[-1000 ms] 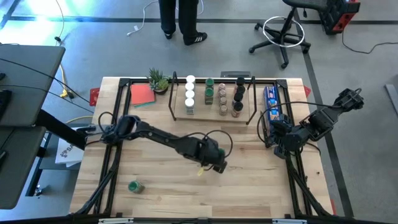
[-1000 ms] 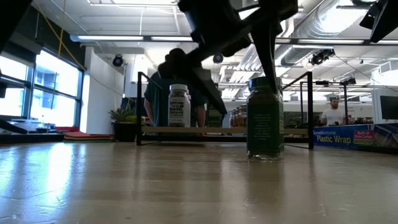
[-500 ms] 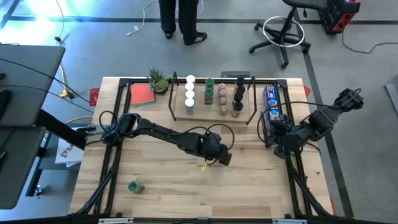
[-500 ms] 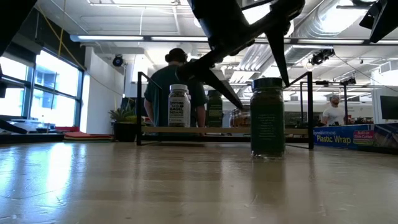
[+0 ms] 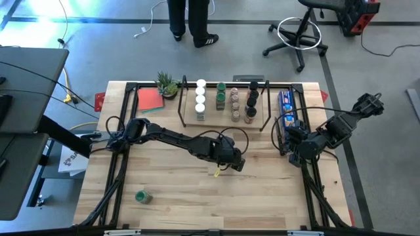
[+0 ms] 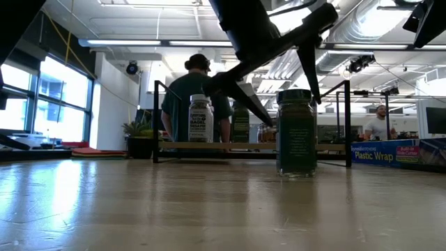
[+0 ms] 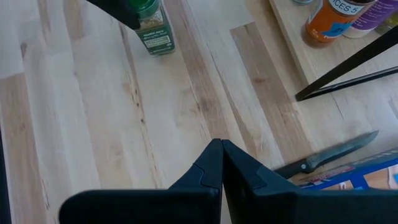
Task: Shelf spices
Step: Put the green seasoning bottle on the shelf, aligned with the other green bottle
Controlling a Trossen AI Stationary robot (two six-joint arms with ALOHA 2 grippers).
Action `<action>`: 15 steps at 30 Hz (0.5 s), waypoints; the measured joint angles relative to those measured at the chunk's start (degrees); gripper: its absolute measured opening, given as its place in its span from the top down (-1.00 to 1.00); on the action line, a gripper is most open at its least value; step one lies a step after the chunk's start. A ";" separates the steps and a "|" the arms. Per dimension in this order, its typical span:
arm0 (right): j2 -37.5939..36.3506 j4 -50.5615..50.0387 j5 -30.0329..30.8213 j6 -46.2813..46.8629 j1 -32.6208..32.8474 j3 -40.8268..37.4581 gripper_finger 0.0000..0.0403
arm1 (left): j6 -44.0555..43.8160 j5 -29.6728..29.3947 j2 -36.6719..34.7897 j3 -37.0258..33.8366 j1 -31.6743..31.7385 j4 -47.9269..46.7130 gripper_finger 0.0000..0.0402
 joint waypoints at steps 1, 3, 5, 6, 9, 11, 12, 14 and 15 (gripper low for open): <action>0.00 0.01 0.01 0.20 0.00 0.00 1.00 | 0.00 0.00 0.00 0.00 0.02 0.00 -0.59; 0.02 0.06 0.02 0.25 0.00 0.00 1.00 | 0.00 -0.02 0.00 0.00 0.09 0.22 -0.59; 0.02 0.55 0.02 0.23 0.00 0.00 1.00 | -0.02 -0.39 0.00 0.00 0.09 0.99 -0.59; 0.02 0.90 0.02 0.23 0.00 0.00 1.00 | 0.00 -1.01 0.00 0.00 0.09 1.25 -0.59; 0.04 1.12 0.02 0.21 0.00 0.00 1.00 | 1.00 -2.94 0.00 0.00 -0.16 2.48 -0.59; 0.04 1.31 0.02 0.21 0.00 0.00 1.00 | 1.73 -3.26 0.00 0.20 -0.31 3.14 -0.59; 0.04 1.33 0.02 0.21 0.00 0.00 1.00 | 2.21 -3.28 0.00 0.64 -0.35 2.52 -0.59; 0.04 1.33 0.02 0.21 0.00 0.00 1.00 | 3.42 -3.41 0.00 1.42 -0.35 2.17 -0.59; 0.04 1.33 0.02 0.22 0.00 0.00 1.00 | 3.87 -3.76 0.00 1.71 -0.35 2.12 -0.59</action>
